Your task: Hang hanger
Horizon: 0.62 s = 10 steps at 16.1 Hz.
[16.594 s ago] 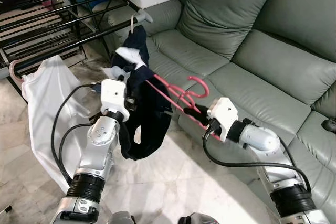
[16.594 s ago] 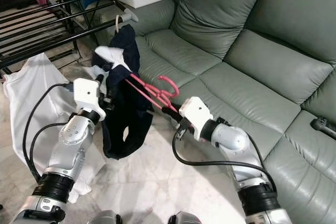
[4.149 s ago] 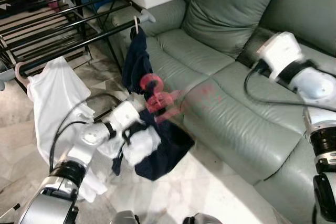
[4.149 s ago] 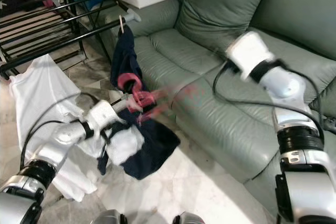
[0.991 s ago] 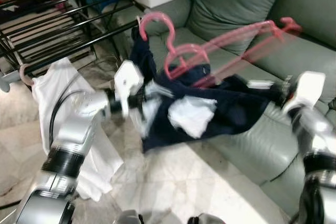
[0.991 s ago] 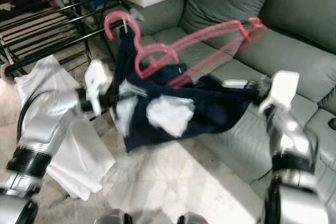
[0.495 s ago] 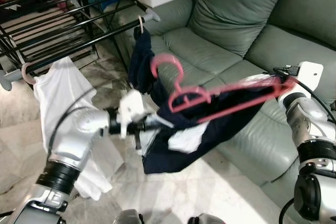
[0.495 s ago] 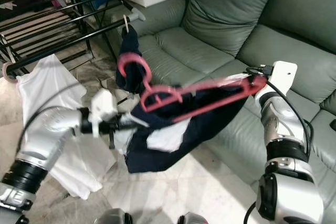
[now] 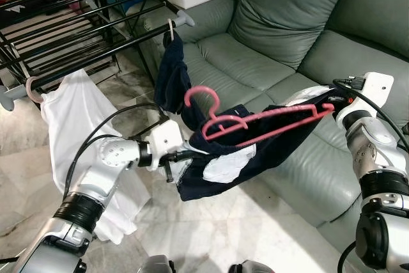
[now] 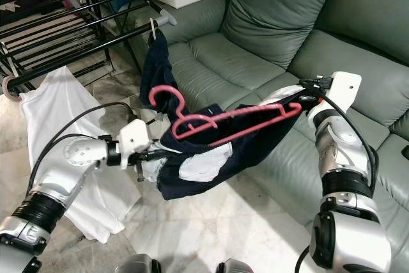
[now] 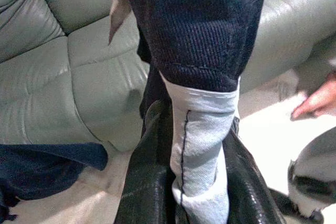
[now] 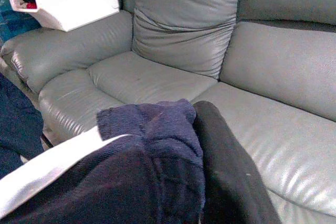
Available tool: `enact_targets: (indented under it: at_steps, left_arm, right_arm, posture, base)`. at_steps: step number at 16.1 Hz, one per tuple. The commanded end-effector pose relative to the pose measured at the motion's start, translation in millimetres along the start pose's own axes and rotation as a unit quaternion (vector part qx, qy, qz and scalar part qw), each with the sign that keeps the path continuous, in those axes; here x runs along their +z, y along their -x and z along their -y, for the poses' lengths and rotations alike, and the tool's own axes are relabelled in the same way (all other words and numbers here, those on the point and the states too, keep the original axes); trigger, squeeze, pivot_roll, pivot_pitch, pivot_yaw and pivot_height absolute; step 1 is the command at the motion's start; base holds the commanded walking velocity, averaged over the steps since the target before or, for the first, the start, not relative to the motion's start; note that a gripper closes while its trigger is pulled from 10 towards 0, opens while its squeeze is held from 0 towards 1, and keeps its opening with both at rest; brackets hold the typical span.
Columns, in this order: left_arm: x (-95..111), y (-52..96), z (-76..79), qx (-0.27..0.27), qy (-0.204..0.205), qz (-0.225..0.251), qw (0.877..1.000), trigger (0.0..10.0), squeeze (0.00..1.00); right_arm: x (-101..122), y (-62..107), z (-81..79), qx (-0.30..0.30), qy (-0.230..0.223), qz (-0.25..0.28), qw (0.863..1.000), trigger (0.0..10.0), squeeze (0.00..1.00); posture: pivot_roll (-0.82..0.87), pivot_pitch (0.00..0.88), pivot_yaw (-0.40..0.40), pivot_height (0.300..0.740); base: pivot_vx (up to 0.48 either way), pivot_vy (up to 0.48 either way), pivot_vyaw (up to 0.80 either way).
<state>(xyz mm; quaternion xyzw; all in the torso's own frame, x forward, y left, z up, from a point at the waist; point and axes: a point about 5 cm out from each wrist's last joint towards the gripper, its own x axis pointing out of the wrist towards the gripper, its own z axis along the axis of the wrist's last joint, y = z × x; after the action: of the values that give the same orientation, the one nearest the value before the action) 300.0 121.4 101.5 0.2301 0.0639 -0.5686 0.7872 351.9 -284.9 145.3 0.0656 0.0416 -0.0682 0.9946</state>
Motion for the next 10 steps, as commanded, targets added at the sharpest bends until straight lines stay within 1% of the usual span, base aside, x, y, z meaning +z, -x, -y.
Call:
enact_targets:
  at_steps: [1, 2, 3, 4, 5, 6, 7, 8, 9, 10]
  left_arm:
    - [-24, 16.2, -0.3, 0.011, 0.004, -0.067, 0.998, 0.0, 0.0]
    - [-25, 14.4, -0.4, 0.012, -0.015, -0.074, 0.997, 0.0, 0.0]
    - [-27, 11.1, -3.9, 0.038, -0.016, -0.085, 0.996, 0.0, 0.0]
    - [-34, 7.3, -10.5, 0.084, -0.039, -0.129, 0.987, 0.0, 0.0]
    - [-36, 6.7, -12.6, 0.098, -0.048, -0.143, 0.984, 0.0, 0.0]
    - [-40, 1.7, -18.6, 0.156, -0.029, -0.155, 0.975, 0.0, 0.0]
    - [-42, -2.7, -20.2, 0.184, -0.009, -0.156, 0.971, 0.0, 0.0]
    - [-43, -6.5, -19.1, 0.185, -0.024, -0.161, 0.969, 0.0, 0.0]
    - [-44, -8.2, -19.3, 0.192, -0.026, -0.163, 0.967, 0.0, 0.0]
    - [-46, -7.0, -23.1, 0.216, -0.028, -0.173, 0.961, 0.0, 0.0]
  right_arm:
    - [35, 0.4, 14.6, -0.035, -0.002, 0.071, 0.997, 0.0, 0.0]
    - [36, -0.6, 11.6, -0.03, 0.001, 0.073, 0.997, 0.0, 0.0]
    - [37, -1.6, 9.2, -0.027, 0.0, 0.075, 0.997, 0.0, 0.0]
    - [37, -2.8, 6.1, -0.023, 0.0, 0.075, 0.997, 0.0, 0.0]
    - [36, -3.1, 5.3, -0.022, 0.0, 0.075, 0.997, 0.0, 0.0]
    - [33, -4.9, -0.5, -0.014, 0.017, 0.067, 0.998, 0.0, 0.0]
    - [32, -6.4, -6.0, -0.004, 0.031, 0.064, 0.997, 0.0, 0.0]
    - [34, -8.4, -12.1, 0.008, 0.041, 0.066, 0.997, 0.0, 0.0]
    - [36, -10.3, -16.0, 0.015, 0.046, 0.069, 0.996, 0.0, 0.0]
    - [41, -13.8, -22.1, 0.027, 0.054, 0.069, 0.996, 0.0, 0.0]
  posture:
    - [-0.03, 0.011, 0.019, 0.74]
    - [-0.03, 0.011, 0.019, 0.74]
    - [-0.03, 0.011, 0.02, 0.74]
    - [-0.03, 0.013, 0.021, 0.74]
    - [-0.03, 0.013, 0.021, 0.74]
    - [-0.03, 0.01, 0.023, 0.74]
    - [-0.03, 0.01, 0.023, 0.74]
    - [-0.03, 0.011, 0.021, 0.74]
    - [-0.03, 0.011, 0.021, 0.74]
    - [-0.03, 0.016, 0.026, 0.74]
  base:
    - [0.0, 0.0, 0.0]
    - [0.0, 0.0, 0.0]
    - [0.0, 0.0, 0.0]
    - [0.0, 0.0, 0.0]
    - [0.0, 0.0, 0.0]
    - [0.0, 0.0, 0.0]
    - [0.0, 0.0, 0.0]
    - [0.0, 0.0, 0.0]
    - [0.0, 0.0, 0.0]
    - [0.0, 0.0, 0.0]
